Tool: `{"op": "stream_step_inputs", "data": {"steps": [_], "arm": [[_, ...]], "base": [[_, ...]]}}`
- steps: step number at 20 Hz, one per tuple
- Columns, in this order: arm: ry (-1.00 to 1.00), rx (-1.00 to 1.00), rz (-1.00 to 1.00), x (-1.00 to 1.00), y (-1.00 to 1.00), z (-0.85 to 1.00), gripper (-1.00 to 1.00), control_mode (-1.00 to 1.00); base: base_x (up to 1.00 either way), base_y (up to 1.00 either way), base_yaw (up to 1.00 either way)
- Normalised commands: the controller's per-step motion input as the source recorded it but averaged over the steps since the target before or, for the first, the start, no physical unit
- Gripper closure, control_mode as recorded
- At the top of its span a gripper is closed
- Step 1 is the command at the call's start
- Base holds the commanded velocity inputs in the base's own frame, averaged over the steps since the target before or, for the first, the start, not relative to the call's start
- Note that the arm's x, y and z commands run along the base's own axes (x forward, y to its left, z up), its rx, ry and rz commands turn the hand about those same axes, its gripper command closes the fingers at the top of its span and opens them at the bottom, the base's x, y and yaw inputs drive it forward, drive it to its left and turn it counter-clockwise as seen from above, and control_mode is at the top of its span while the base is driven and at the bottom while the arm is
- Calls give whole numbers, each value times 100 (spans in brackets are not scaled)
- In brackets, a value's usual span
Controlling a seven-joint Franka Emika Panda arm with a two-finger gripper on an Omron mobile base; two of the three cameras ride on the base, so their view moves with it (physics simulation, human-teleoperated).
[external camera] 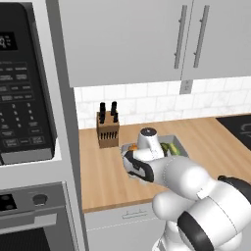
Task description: Take the meat container that has the chicken drumstick and place it on the second highest rack of the freezer. Then take the vegetable container that has the corn and lime and place it on the highest rack of the freezer.
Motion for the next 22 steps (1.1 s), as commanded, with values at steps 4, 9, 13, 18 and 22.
{"op": "stream_step_inputs", "data": {"steps": [4,9,13,18,22], "arm": [[-1,-1,1,-14,5,44,100,-100],[0,0,0,-17,0,65,100,-100],[0,0,1,0,0,63,100,-100],[0,0,2,-11,-2,58,100,-100],[0,0,4,-16,-11,43,100,-100]], "base": [[0,0,0],[0,0,0],[0,0,0],[0,0,0],[0,0,0]]}}
